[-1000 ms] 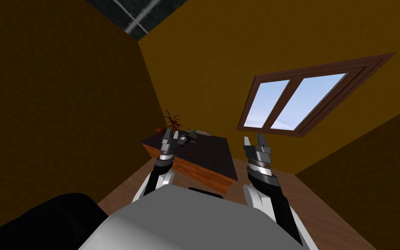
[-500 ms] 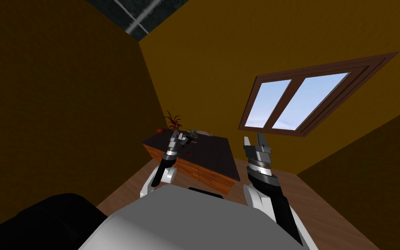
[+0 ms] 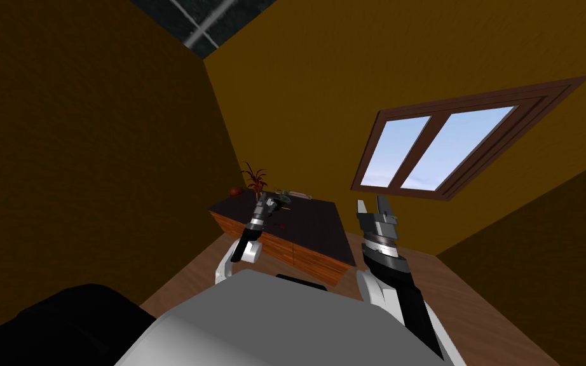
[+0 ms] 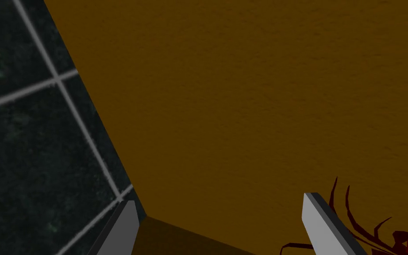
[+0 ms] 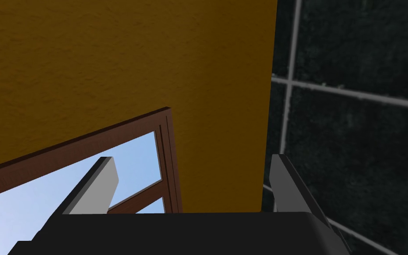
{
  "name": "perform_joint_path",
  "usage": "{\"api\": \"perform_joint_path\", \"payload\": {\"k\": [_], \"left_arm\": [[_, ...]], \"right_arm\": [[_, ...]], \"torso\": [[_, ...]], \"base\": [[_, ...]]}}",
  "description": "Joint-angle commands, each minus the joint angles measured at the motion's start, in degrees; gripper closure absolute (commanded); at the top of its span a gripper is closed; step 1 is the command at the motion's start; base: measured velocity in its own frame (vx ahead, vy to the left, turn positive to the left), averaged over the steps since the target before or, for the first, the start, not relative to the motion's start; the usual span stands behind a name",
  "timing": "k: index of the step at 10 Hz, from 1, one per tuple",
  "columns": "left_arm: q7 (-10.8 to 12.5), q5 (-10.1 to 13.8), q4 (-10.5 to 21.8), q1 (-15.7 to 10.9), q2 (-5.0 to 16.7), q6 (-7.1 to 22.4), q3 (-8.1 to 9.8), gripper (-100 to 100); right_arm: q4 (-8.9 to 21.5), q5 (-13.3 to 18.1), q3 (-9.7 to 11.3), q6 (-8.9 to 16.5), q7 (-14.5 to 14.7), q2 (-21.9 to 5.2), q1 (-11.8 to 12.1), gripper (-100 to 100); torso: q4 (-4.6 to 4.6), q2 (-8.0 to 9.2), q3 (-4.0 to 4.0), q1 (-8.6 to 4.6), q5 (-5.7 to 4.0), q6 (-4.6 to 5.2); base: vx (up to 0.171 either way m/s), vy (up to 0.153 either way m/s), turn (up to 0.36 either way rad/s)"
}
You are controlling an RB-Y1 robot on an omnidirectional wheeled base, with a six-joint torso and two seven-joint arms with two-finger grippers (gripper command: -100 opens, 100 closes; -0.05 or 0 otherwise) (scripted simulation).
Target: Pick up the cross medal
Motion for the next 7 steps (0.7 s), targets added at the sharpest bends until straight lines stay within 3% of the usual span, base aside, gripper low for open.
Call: {"api": "perform_joint_path", "payload": {"k": [1, 4, 7], "left_arm": [[1.0, 0.7, 2.9, -2.7, 0.3, 2.7, 0.49, -100], [1.9, 1.3, 7.1, -4.6, 0.5, 4.8, 0.76, -100], [3.6, 2.7, 12.5, -8.6, 0.8, 9.4, 1.34, -100]], "right_arm": [[0.0, 0.0, 0.0, 0.0, 0.0, 0.0, 0.0, 0], [0.0, 0.0, 0.0, 0.0, 0.0, 0.0, 0.0, 0], [0.0, 0.0, 0.0, 0.0, 0.0, 0.0, 0.0, 0]], "torso": [[0.00, 0.00, 0.00, 0.00, 0.00, 0.00], [0.01, 0.01, 0.01, -0.06, -0.02, 0.01], [0.01, 0.02, 0.01, -0.06, -0.02, 0.00]], "base": [[0.002, 0.050, -0.004], [0.003, 0.037, -0.010], [0.004, 0.044, -0.015]]}}
